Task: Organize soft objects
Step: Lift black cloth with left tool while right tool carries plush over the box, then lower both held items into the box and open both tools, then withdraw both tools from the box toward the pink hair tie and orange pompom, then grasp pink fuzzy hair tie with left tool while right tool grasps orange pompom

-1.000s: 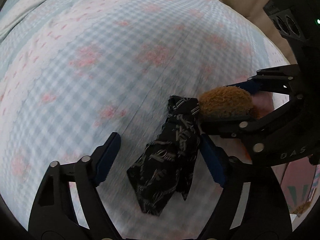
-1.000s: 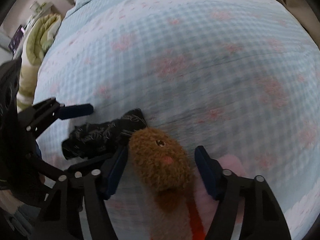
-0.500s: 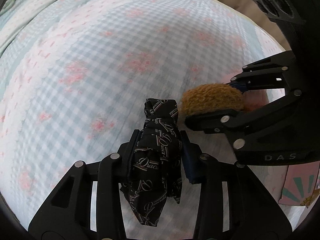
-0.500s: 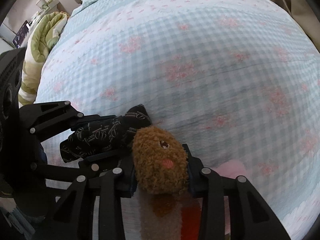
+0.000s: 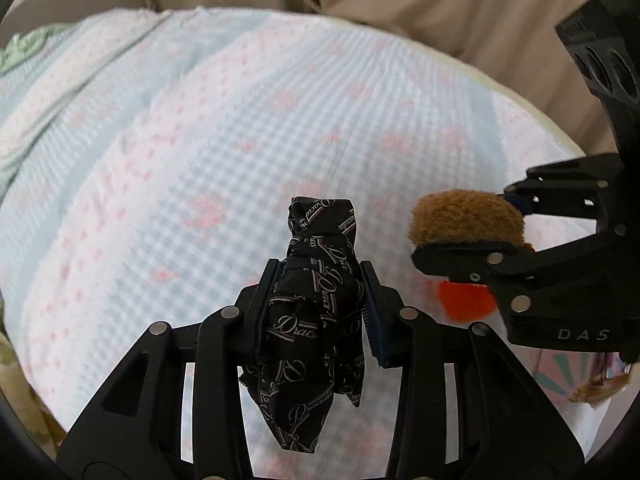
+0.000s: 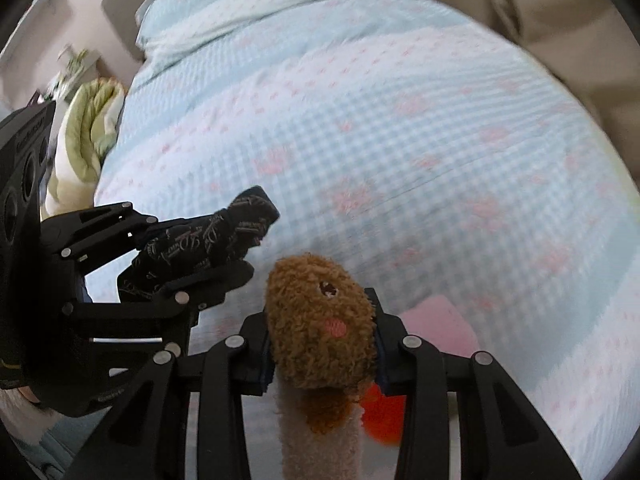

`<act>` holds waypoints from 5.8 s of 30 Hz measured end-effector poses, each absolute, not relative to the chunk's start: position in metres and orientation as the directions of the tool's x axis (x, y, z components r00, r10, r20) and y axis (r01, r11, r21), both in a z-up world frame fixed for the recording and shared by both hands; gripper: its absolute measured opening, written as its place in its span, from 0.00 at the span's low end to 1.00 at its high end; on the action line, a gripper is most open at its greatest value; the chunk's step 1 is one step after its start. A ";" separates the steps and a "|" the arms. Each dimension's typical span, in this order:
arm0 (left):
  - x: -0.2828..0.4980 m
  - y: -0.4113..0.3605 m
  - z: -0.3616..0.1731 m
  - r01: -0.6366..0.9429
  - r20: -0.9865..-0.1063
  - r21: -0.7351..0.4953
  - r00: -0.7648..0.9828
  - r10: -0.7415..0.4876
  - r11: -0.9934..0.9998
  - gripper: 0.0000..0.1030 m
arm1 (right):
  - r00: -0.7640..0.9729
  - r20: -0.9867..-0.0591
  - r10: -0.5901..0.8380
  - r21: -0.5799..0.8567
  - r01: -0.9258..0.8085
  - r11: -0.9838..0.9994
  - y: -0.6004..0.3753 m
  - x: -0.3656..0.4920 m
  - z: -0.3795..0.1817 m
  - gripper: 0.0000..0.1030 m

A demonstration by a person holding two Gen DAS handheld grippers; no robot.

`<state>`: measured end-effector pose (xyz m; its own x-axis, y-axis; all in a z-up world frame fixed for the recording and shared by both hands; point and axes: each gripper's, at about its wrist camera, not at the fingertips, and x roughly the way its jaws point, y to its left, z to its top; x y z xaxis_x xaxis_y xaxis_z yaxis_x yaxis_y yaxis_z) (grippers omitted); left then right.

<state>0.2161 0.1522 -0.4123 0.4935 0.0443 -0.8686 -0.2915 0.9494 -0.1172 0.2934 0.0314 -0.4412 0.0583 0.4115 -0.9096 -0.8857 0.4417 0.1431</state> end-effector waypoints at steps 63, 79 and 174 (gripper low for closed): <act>0.236 -0.303 -0.382 0.336 -0.968 -0.166 0.123 -0.218 0.927 0.34 | 0.340 -0.916 0.214 0.337 0.362 0.869 -0.508 0.203 -0.425 0.34; 0.232 -0.294 -0.384 0.314 -0.980 -0.107 0.125 -0.153 0.943 1.00 | 0.353 -0.911 0.212 0.326 0.306 0.894 -0.500 0.204 -0.442 1.00; 0.353 0.088 -0.513 0.060 -0.869 -0.468 0.151 -0.471 0.882 0.95 | 0.484 -0.832 0.272 0.220 -0.163 0.962 -0.079 0.266 -0.525 0.94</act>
<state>0.3535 0.0882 -0.5131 0.1514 -0.4711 -0.8690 0.0602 0.8819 -0.4676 0.2660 -0.0790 -0.5246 0.4837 0.2719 -0.8319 -0.1626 0.9619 0.2199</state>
